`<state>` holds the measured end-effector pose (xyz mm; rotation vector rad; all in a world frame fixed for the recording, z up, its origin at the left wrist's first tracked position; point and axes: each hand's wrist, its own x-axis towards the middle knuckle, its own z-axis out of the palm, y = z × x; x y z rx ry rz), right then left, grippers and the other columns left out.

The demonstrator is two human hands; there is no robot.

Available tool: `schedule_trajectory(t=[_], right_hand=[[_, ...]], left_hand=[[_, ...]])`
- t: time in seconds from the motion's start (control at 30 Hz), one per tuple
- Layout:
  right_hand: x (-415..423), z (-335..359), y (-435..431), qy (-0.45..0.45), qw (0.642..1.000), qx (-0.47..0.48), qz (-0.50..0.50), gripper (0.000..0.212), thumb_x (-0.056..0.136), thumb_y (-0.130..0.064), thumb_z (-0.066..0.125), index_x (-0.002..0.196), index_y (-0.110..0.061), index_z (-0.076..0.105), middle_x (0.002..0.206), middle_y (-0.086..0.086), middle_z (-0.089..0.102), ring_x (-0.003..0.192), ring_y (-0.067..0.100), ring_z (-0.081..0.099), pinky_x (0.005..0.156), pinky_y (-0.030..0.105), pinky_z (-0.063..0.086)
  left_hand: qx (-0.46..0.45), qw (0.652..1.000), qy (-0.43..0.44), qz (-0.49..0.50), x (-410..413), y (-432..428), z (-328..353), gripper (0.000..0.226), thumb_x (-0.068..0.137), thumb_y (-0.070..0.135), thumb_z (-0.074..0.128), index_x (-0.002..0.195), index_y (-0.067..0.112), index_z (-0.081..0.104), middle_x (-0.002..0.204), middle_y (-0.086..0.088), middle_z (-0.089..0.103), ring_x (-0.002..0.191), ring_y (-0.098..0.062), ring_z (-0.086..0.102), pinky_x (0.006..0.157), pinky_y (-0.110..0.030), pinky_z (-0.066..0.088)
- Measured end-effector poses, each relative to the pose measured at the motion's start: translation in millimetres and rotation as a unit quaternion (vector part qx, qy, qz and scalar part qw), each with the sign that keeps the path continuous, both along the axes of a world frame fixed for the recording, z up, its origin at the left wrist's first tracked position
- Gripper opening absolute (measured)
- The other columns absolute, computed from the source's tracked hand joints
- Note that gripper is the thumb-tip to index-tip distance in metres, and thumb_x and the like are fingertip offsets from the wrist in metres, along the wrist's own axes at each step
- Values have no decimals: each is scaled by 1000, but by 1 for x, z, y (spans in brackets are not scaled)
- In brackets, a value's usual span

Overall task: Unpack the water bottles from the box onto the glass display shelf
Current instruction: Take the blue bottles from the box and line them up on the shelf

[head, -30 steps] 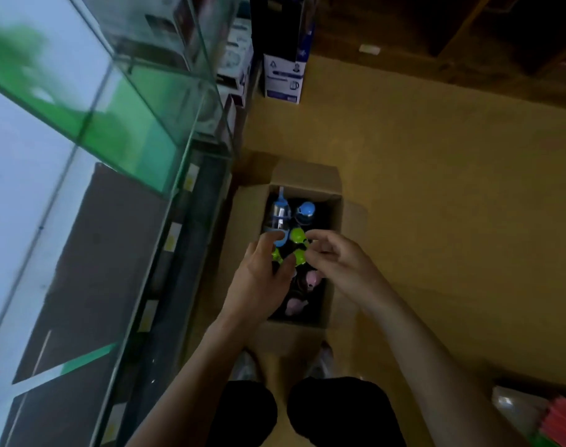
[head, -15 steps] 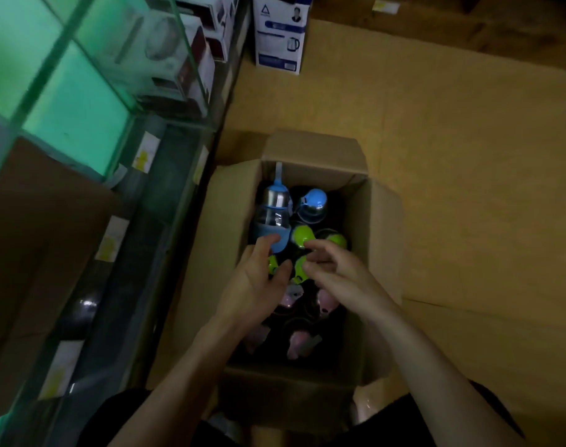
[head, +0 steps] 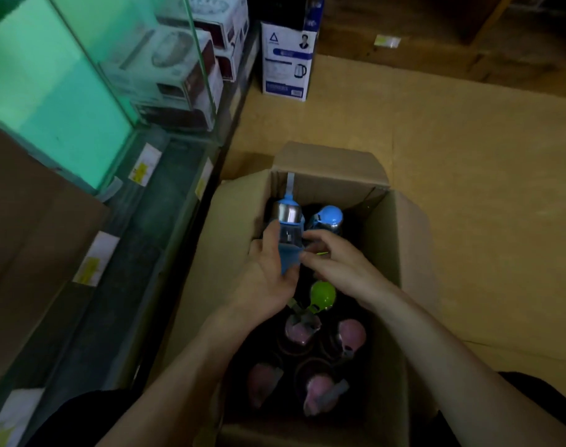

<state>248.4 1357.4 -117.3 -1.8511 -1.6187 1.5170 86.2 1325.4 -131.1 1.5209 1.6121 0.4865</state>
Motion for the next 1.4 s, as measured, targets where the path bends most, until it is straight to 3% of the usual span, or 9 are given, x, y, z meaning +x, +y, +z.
schedule_trajectory(t=[0.23,0.33,0.47,0.6,0.73,0.9,1.07,1.2,1.4], right_hand=[[-16,-23,24,-5,1000,2,-15,35,99,-34,64,132,-24,57,110,-9,60,111,15,62,96,38,53],[-19,-36,27,-8,999,18,-27,22,97,-35,65,117,-27,62,111,-8,68,102,10,64,77,24,48],[-19,-46,33,-11,999,11,-31,20,97,-36,65,114,-27,65,100,-11,68,93,8,63,71,20,43],[-17,-52,33,10,998,-12,-55,7,97,-34,66,103,-32,65,94,-14,66,91,5,62,73,19,43],[-31,-51,31,25,998,-22,-62,43,80,-52,74,117,-30,71,115,-4,75,114,18,66,105,39,48],[-33,-45,34,-21,997,-42,-54,16,87,-43,75,101,-40,67,121,0,72,118,18,60,113,37,35],[-38,-61,38,6,995,-49,-91,60,41,-74,70,91,-42,67,117,0,73,118,25,64,110,45,45],[-29,-97,42,44,991,-40,-119,85,39,-76,82,112,-35,68,112,-4,74,118,25,64,106,46,50],[-32,-72,30,56,983,-25,-171,105,37,-73,79,128,-26,55,120,2,68,113,23,66,101,43,55]], left_hand=[[-17,999,-32,25,2,17,-14,89,95,24,66,161,26,6,157,-7,36,139,-19,44,112,-32,41],[-45,998,-37,32,3,19,-17,92,93,23,68,161,24,6,160,-4,26,145,-16,32,103,-15,29],[-71,995,-56,50,7,31,-21,99,88,21,70,161,27,4,162,-3,27,143,-17,37,102,-20,34],[-113,985,-102,76,9,33,-15,98,89,12,67,162,26,3,152,-1,41,122,-11,49,90,-19,38],[-134,976,-138,106,6,32,-16,98,87,7,66,161,27,5,143,1,49,119,-10,50,94,-23,41],[-138,971,-162,111,7,28,-8,89,87,4,69,158,25,21,120,13,58,106,-1,57,85,-12,44],[-152,963,-187,119,5,22,3,86,87,8,72,157,22,24,118,12,56,95,3,55,72,-2,44],[-156,961,-187,131,3,13,6,90,79,21,76,154,32,27,132,9,52,118,-11,54,108,-32,45],[-160,951,-234,126,1,7,6,60,89,14,71,130,42,38,104,27,51,93,10,55,90,-22,47]])
